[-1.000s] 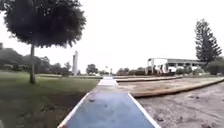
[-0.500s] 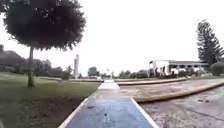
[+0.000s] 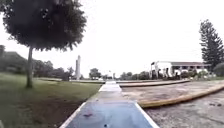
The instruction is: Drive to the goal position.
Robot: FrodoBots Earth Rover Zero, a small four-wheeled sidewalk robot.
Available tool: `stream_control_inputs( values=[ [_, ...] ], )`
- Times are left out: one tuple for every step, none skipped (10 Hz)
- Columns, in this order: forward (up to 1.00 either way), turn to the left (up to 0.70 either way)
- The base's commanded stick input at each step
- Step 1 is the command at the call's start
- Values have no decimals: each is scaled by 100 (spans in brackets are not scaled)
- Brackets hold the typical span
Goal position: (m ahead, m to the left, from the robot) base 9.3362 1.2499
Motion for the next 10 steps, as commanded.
stream_control_inputs(
  values=[
    [50,0],
    [50,0],
    [50,0],
    [50,0],
    [50,0],
    [50,0],
    [50,0],
    [50,0],
    [50,0],
    [50,0]
  ],
)
